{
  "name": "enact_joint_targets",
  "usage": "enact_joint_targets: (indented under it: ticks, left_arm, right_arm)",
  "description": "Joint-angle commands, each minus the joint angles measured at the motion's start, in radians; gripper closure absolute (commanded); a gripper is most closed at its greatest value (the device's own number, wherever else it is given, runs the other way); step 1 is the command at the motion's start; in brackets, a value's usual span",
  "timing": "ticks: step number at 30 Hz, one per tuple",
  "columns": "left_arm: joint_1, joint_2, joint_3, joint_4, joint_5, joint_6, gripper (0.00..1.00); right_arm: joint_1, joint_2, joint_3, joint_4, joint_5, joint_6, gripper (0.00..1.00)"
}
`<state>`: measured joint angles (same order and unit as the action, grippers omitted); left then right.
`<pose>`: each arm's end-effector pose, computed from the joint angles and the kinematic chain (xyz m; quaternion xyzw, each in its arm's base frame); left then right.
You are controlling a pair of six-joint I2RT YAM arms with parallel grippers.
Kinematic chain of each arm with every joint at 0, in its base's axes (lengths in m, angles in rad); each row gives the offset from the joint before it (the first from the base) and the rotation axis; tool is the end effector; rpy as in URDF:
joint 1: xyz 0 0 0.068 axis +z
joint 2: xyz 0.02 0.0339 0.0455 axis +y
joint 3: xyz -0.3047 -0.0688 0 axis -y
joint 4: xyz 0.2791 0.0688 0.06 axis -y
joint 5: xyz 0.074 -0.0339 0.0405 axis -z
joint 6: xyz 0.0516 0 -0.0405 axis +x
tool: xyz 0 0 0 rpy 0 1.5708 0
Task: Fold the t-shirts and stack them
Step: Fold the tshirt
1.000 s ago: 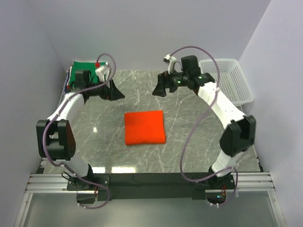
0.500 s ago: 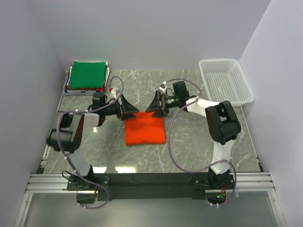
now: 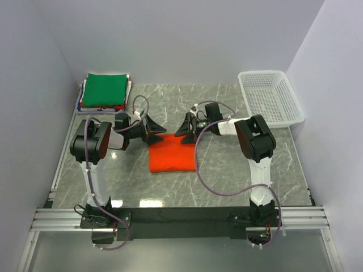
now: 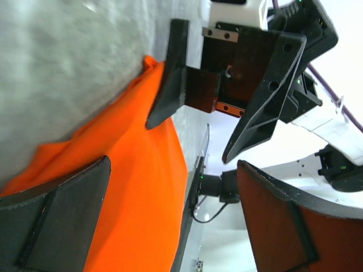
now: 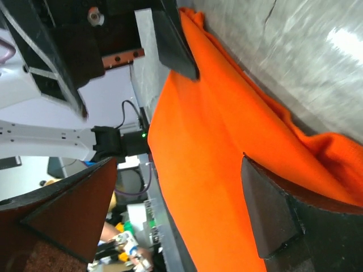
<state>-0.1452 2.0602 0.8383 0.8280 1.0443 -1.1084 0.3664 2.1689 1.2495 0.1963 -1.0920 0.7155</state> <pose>0.3966 -0.1031 0.1023 -0.0886 0.7672 -0.6182 0.1463 0.4334 0.2154 0.1150 -0.0750 0.8042 0.5867 0.0576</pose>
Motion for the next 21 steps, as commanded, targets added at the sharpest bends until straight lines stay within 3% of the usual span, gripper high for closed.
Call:
enact_joint_targets:
  ticks: [1,5,11,16,21]
  left_arm:
    - [0.061,0.006,0.024,-0.122,-0.043,0.136,0.01]
    - [0.075,-0.063,0.047,-0.217,0.008,0.225,0.01]
    - [0.007,-0.357,-0.017,-0.305,0.063,0.256,0.01]
    - [-0.047,-0.351,-0.113,-0.204,0.046,0.096,0.01]
    - [-0.05,-0.23,-0.133,-0.202,0.033,0.07,0.01]
  right_arm:
    - [-0.032,0.019,0.016,-0.047,0.076,-0.088,0.04]
    - [-0.032,-0.072,-0.015,-0.055,0.032,-0.07,0.06]
    - [0.029,-0.349,-0.183,0.086,0.027,0.074,0.05]
    - [0.043,-0.333,-0.318,0.309,0.014,0.252,0.02]
    - [0.065,-0.253,-0.36,0.339,0.017,0.274,0.05]
